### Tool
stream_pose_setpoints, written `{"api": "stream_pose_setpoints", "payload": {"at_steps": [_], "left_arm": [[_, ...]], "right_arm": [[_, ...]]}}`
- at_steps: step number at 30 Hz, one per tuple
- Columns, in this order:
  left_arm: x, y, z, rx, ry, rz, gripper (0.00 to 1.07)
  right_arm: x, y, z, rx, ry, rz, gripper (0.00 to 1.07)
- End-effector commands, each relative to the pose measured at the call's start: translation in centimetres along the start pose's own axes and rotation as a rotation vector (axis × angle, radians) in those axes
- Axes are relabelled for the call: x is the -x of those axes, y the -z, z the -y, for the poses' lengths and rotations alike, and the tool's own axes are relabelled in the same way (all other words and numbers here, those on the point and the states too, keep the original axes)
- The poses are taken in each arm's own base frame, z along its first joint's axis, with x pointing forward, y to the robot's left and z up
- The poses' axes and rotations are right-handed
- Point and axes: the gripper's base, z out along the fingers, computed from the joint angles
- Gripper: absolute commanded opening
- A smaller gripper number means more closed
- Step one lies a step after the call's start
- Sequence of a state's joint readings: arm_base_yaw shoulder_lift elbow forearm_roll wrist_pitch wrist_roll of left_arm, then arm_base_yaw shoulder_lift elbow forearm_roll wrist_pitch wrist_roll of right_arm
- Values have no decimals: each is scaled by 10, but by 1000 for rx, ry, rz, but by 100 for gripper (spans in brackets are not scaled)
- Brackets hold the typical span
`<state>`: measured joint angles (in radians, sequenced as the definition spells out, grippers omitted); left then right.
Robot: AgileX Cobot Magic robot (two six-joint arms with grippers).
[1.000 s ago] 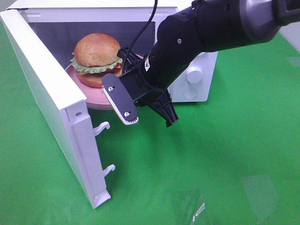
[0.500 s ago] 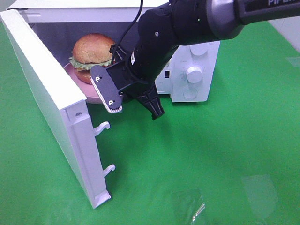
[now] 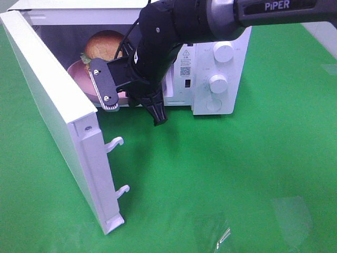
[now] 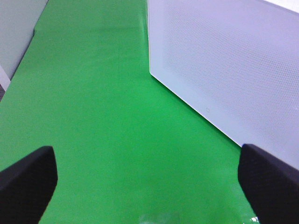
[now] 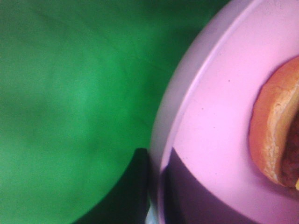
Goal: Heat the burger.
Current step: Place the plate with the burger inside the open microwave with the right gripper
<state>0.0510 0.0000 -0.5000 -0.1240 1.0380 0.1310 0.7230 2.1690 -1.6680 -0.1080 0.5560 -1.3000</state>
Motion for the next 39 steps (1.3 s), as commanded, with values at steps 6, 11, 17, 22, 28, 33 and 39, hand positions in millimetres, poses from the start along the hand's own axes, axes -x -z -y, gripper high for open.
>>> {"api": "stream_pose_setpoints", "payload": {"at_steps": [6, 11, 17, 22, 28, 33, 39], "left_arm": [[0, -1, 0, -2, 4, 0, 98], [0, -1, 0, -2, 4, 0, 98], [0, -1, 0, -2, 4, 0, 98], [0, -1, 0, -2, 4, 0, 98], [0, -1, 0, -2, 4, 0, 98], [0, -1, 0, -2, 4, 0, 98], [0, -1, 0, -2, 4, 0, 98]], "right_arm": [[-1, 4, 27, -106, -60, -27, 0], [-1, -1, 34, -121, -106, -37, 0], [-1, -9, 39, -138, -100, -48, 0], [-1, -15, 40, -133, -101, -57, 0], [-1, -25, 39, -121, -89, -66, 0], [-1, -26, 39, -122, -79, -68, 0], [-1, -31, 38, -122, -63, -69, 1]]}}
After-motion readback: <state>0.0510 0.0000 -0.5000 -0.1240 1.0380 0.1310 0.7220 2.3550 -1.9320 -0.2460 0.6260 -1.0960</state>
